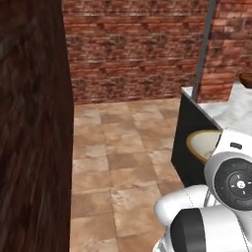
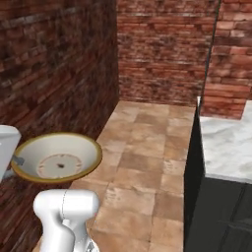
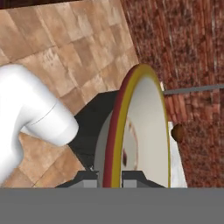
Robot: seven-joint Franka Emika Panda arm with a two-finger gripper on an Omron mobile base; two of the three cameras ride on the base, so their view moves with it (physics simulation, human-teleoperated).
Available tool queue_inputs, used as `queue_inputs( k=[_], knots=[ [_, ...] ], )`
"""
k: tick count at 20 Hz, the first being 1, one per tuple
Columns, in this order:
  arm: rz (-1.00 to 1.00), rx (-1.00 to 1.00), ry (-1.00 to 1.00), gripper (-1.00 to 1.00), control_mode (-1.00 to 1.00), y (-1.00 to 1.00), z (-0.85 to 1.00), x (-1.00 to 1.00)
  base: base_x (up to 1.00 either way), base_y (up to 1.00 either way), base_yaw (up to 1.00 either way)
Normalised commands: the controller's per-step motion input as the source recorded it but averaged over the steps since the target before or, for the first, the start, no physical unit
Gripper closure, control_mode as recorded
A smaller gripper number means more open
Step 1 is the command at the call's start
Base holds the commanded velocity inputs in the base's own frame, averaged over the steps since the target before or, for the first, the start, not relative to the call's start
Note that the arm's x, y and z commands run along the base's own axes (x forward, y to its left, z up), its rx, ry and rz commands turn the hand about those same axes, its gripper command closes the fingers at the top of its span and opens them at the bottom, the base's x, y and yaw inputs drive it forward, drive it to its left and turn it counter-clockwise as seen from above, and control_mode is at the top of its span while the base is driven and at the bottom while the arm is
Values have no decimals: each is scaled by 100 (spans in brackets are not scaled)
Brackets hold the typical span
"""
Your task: Pick up the bowls from the cabinet and place each bowl in front of a stool on the dining counter.
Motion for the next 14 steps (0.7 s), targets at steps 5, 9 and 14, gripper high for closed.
queue_inputs(
  k=[5,9,14],
  knots=[
    [0,0,0,100,100,0,0,0,96,60,-30],
    [0,0,0,100,100,0,0,0,100,15,-9],
    [0,0,0,100,100,0,0,0,100,24,-3]
  ],
)
